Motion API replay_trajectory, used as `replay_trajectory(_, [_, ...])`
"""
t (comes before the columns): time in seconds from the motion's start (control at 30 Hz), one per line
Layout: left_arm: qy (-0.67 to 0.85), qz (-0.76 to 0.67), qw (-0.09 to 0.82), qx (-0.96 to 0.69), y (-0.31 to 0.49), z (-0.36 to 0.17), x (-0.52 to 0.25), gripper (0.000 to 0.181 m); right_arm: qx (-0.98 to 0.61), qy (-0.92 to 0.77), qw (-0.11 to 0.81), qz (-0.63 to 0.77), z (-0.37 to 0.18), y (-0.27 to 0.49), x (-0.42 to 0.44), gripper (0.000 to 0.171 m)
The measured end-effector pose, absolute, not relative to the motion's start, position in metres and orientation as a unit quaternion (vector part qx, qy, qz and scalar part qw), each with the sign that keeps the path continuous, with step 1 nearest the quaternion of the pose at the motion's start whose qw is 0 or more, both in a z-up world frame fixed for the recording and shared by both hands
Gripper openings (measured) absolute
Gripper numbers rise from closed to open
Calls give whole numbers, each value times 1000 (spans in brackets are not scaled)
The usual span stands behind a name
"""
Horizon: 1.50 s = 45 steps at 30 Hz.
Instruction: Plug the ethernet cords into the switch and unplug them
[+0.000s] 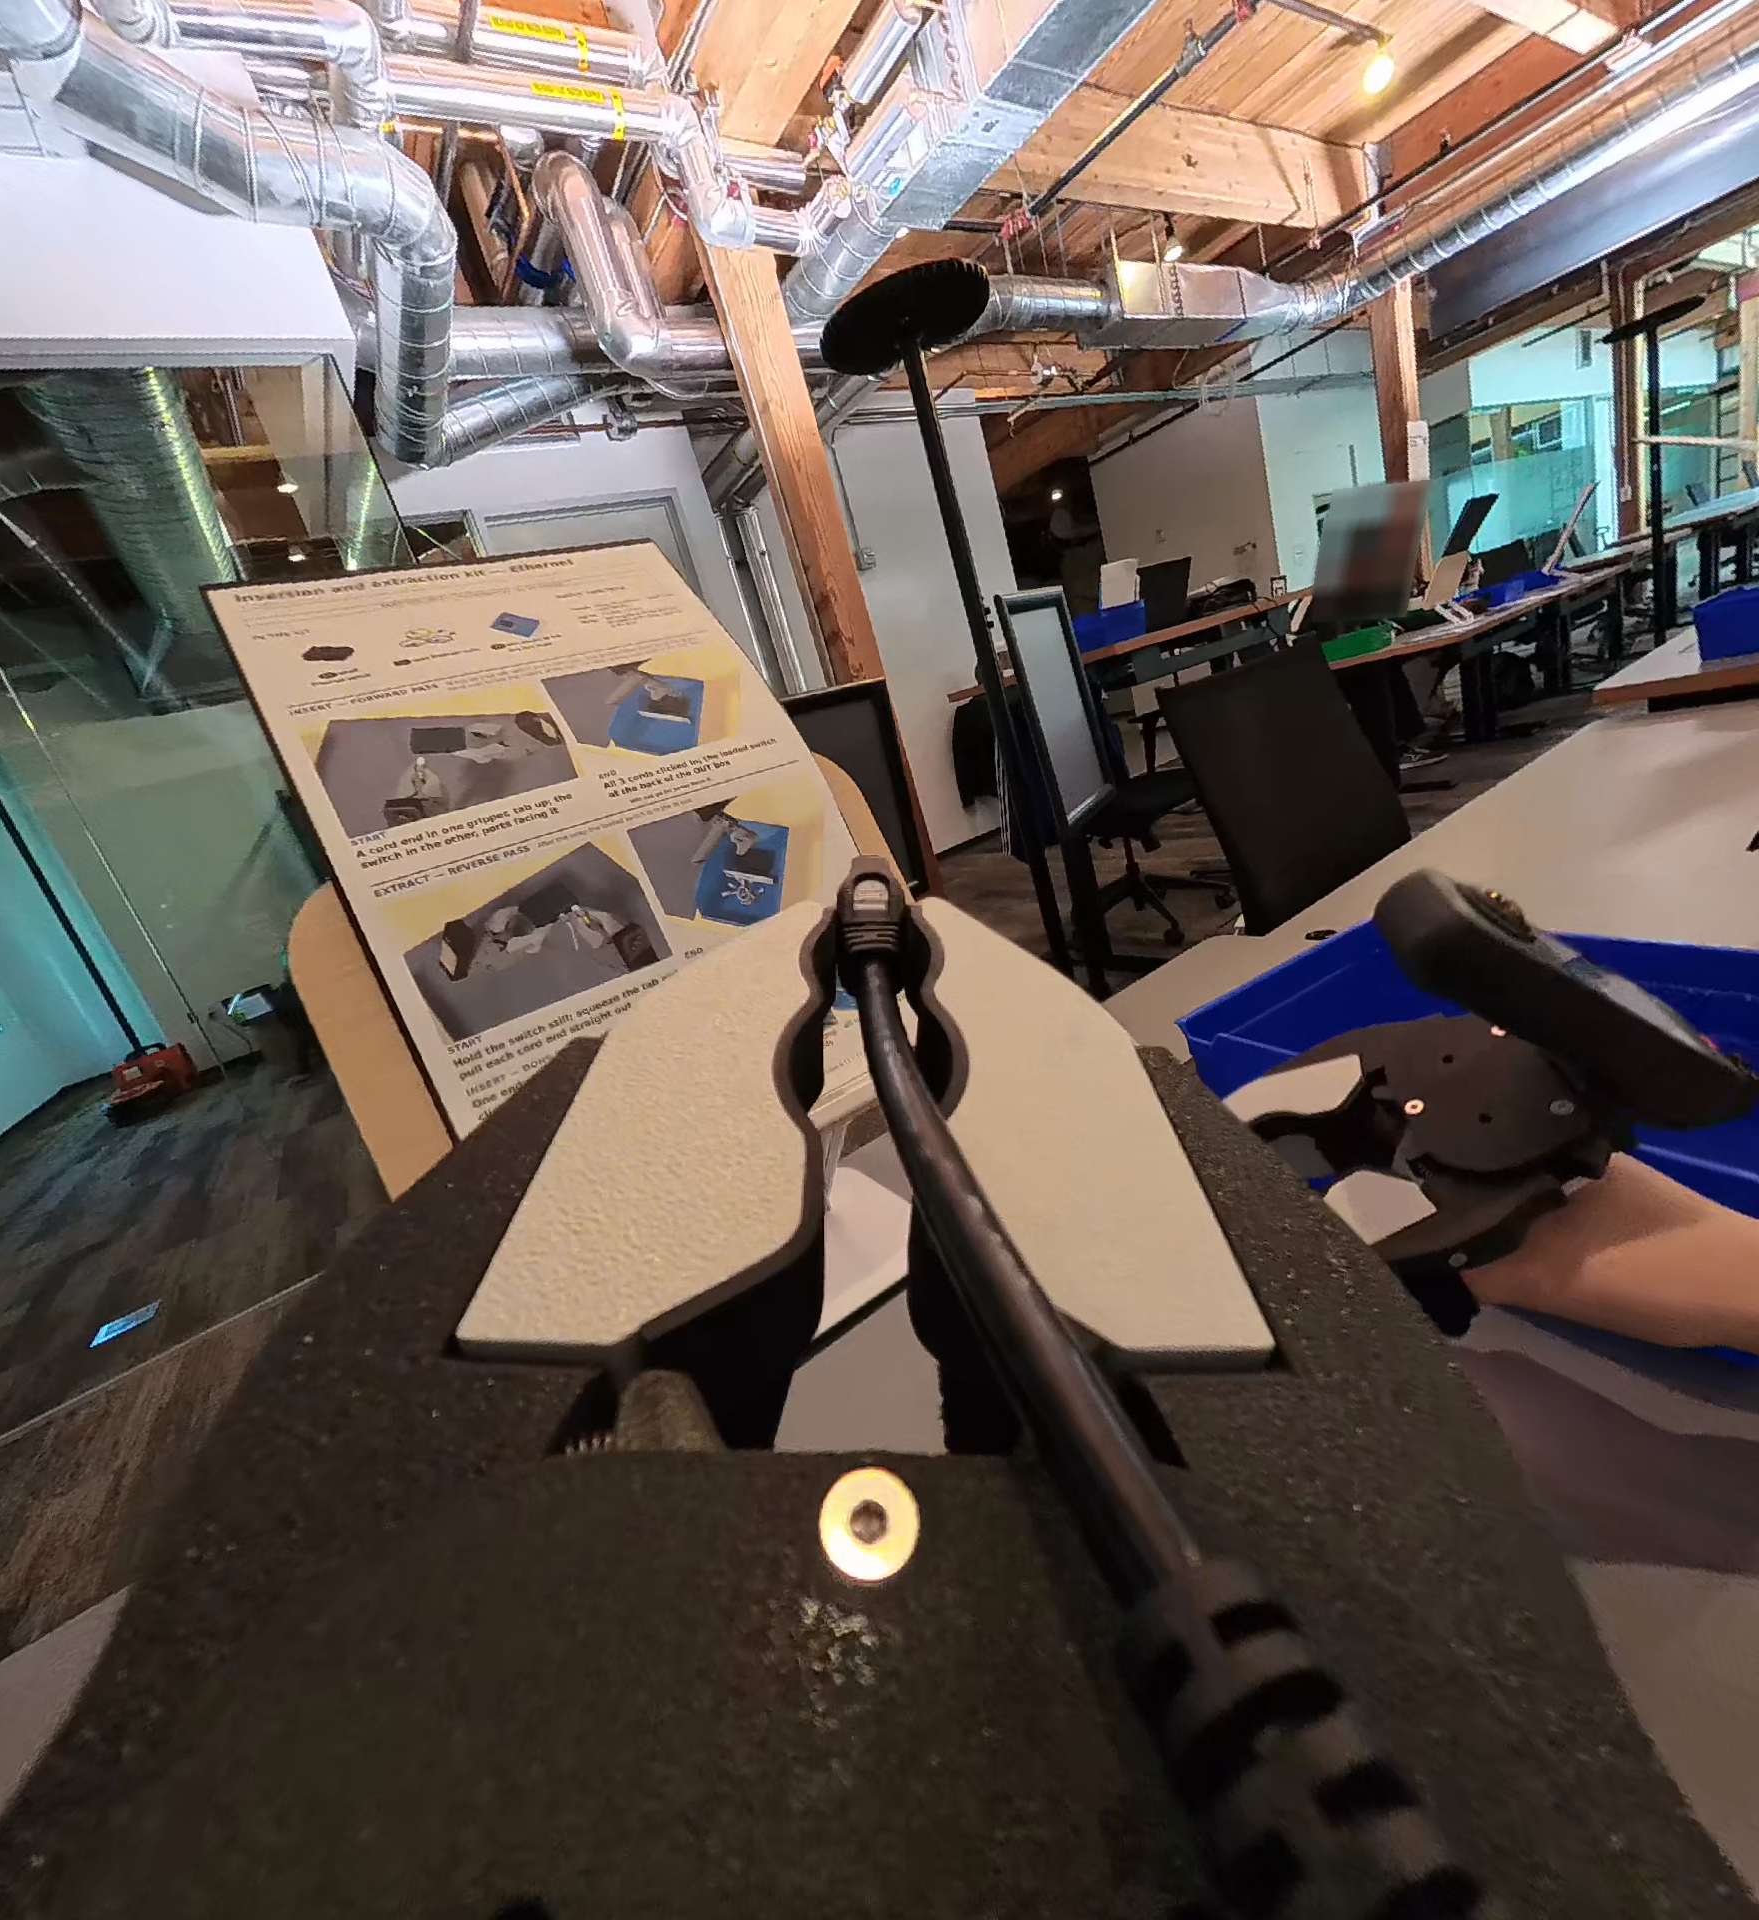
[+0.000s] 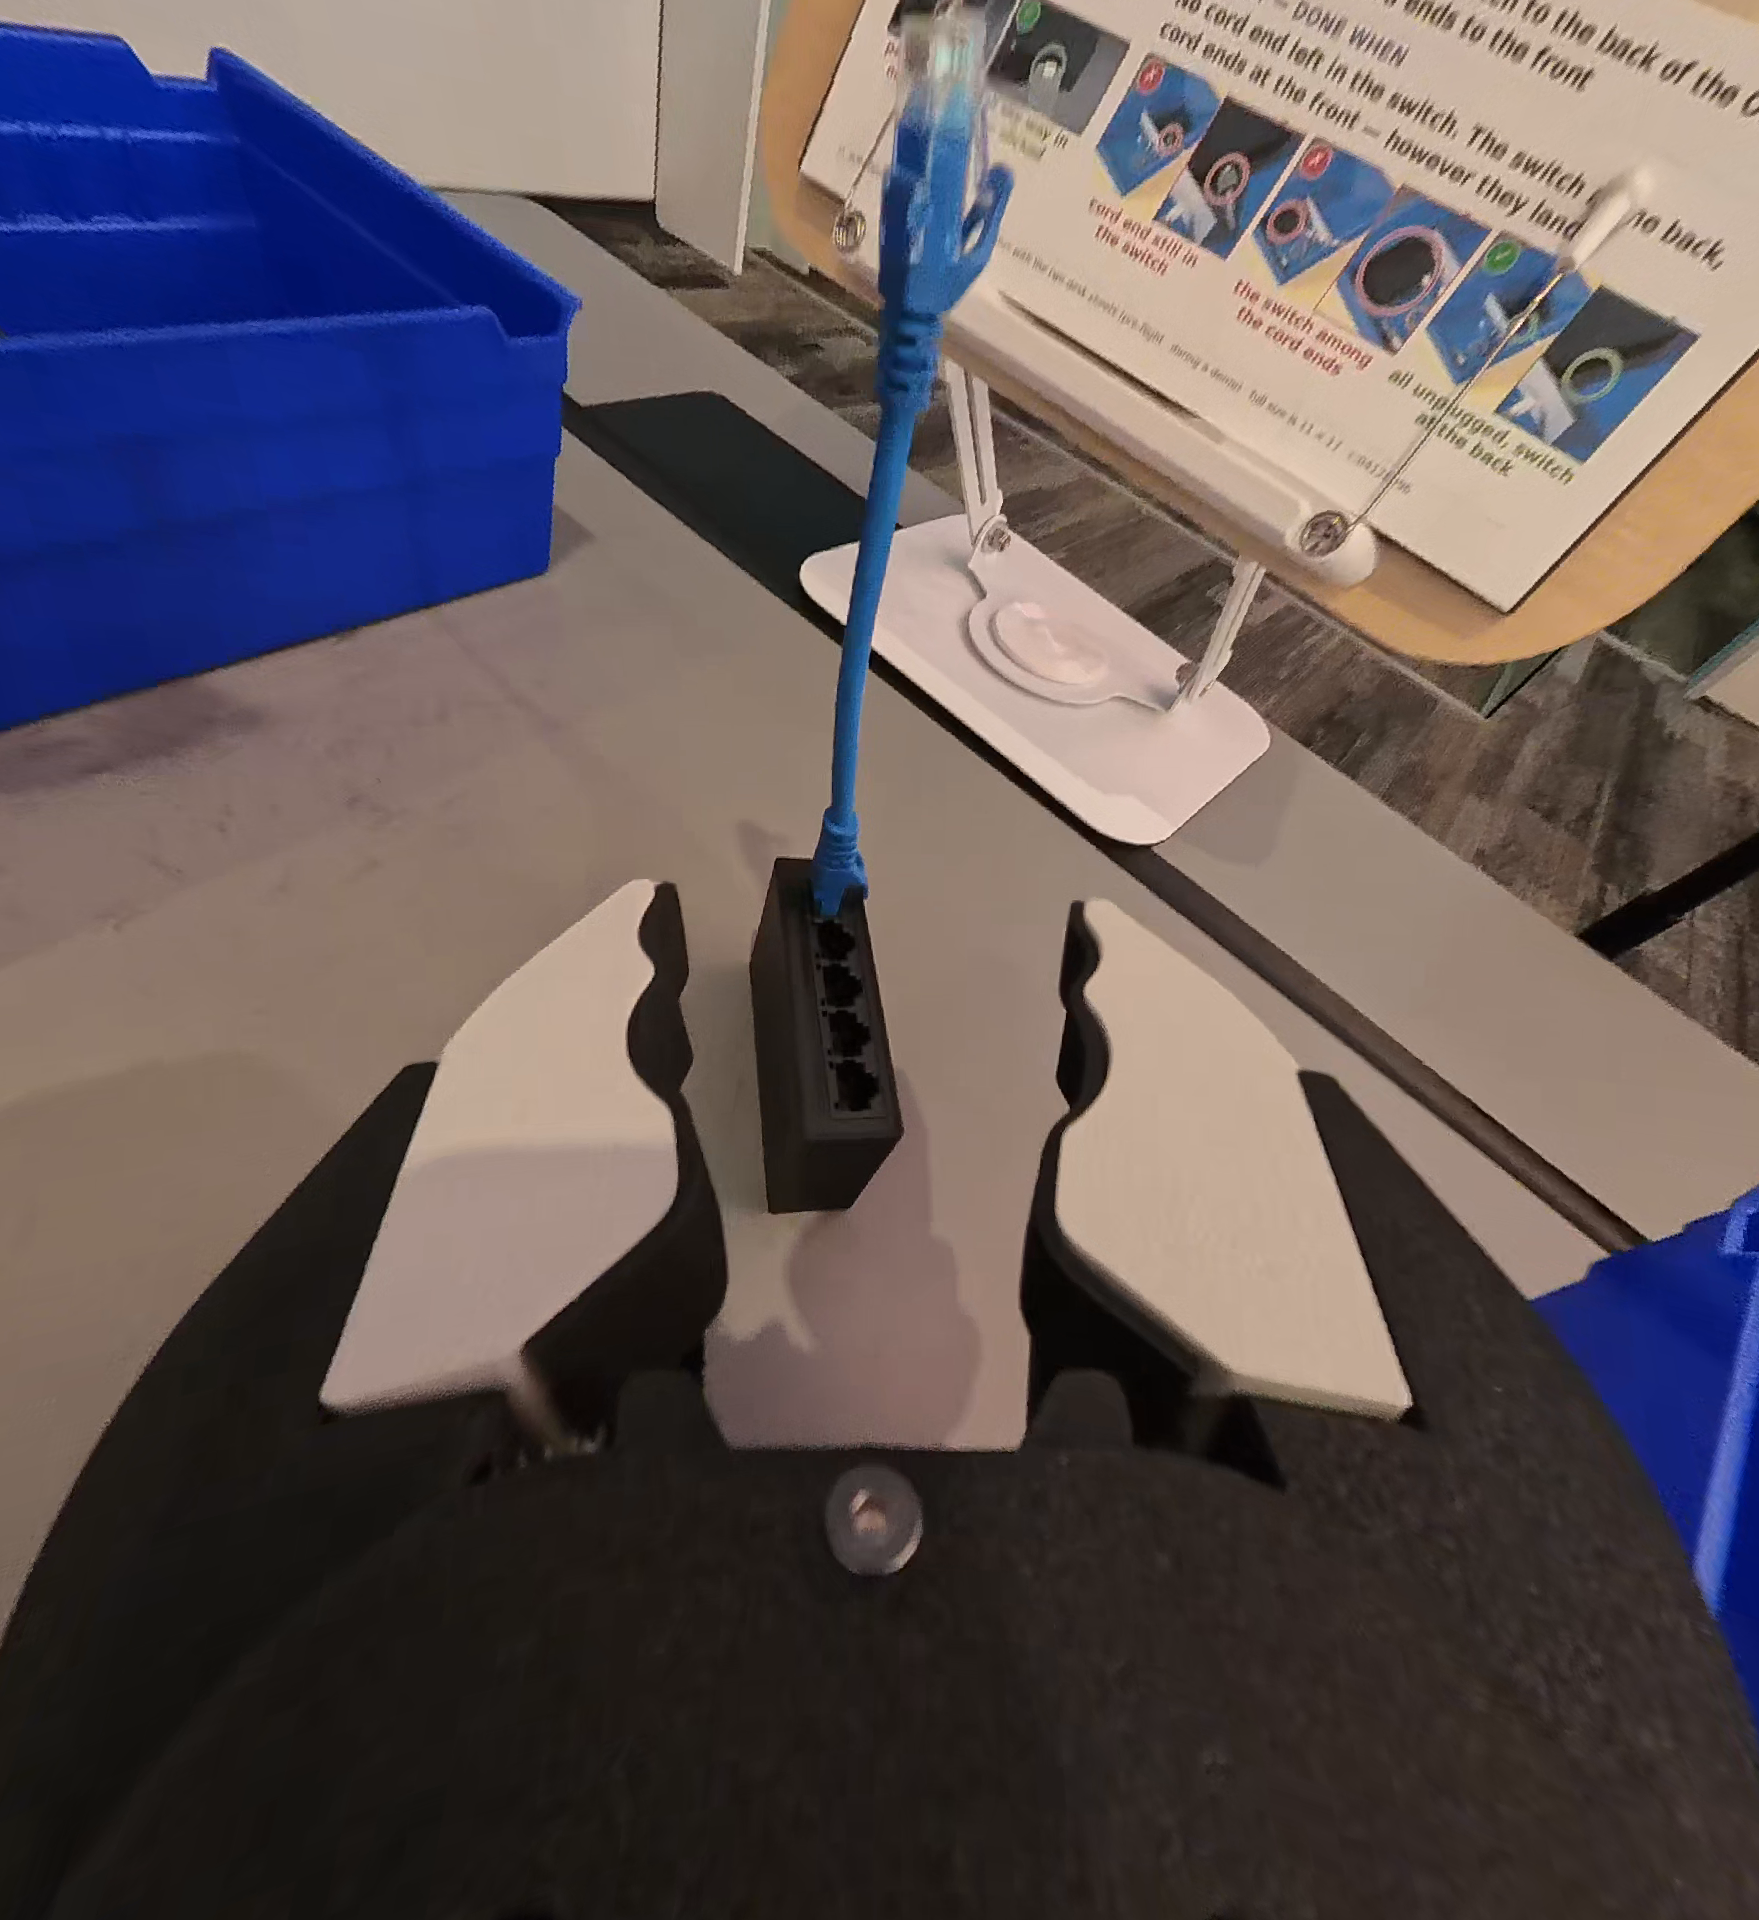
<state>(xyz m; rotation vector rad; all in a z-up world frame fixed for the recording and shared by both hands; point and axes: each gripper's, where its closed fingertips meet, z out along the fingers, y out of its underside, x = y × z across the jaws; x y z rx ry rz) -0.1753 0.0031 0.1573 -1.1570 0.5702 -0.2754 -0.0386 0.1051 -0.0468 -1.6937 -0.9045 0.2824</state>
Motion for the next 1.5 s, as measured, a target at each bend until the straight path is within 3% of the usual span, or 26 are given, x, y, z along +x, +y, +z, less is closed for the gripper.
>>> replay_trajectory(0.33, [259, -124, 795, -534, 0, 163, -183, 11, -779, -373, 479, 157, -98, 112, -39, 62])
replay_trajectory(0.7, [268, -126, 789, -538, 0, 159, -175, 12, -789, -383, 461, 140, -124, 123, -31, 51])
replay_trajectory(1.0, [270, -126, 787, -541, 0, 158, -174, 11, -789, -397, 444, 152, -133, 121, -33, 29])
replay_trajectory(1.5, [269, -128, 788, -538, -3, 162, -178, 11, -700, -551, 450, -61, -112, 108, -37, 26])
